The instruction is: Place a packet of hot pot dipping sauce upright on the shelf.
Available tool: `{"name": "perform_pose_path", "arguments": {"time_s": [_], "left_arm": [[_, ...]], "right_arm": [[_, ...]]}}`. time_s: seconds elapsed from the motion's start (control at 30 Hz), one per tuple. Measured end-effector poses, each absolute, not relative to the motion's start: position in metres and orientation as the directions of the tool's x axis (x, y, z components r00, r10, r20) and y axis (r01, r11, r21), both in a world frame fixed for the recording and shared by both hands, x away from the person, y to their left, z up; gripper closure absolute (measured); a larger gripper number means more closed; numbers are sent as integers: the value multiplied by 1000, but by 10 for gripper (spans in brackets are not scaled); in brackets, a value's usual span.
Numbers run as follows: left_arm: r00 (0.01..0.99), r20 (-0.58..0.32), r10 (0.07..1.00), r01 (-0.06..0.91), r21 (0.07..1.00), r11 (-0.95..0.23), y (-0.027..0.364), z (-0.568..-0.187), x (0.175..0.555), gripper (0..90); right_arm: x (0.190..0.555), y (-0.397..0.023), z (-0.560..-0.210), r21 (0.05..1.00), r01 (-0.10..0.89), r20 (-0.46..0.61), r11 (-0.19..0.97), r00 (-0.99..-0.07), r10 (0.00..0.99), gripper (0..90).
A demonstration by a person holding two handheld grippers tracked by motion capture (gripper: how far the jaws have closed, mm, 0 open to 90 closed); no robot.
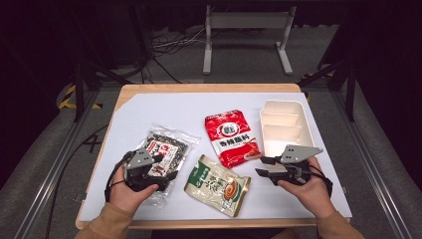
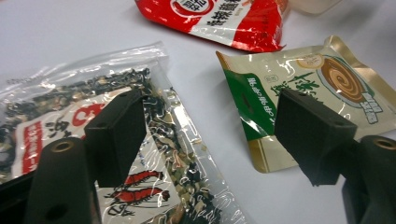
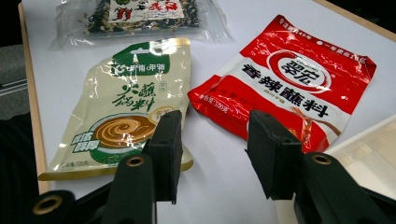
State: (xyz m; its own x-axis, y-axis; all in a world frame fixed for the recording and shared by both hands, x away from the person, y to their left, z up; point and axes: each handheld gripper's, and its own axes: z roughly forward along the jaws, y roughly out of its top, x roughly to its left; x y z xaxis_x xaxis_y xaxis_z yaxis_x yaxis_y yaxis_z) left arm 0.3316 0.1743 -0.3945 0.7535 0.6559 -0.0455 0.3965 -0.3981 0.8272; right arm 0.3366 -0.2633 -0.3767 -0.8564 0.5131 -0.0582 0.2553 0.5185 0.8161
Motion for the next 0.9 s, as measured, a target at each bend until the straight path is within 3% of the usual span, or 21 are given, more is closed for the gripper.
{"name": "perform_pose_path", "arguments": {"time_s": [0.13,0.53,0.9], "left_arm": [[747,-35,664,374,848,-375,179,-391,330,305],[752,-30,658,351,863,-363,183,-392,331,292],[765,-74,639,394,839,-375,187,-398,336,310]], "right_arm": [[338,-261,-375,819,250,-55,517,-862,504,546],[341,-249,-369,813,257,-23,523,-882,470,542],[353,-227,-360,793,243,-17,558,-907,421,489]]}}
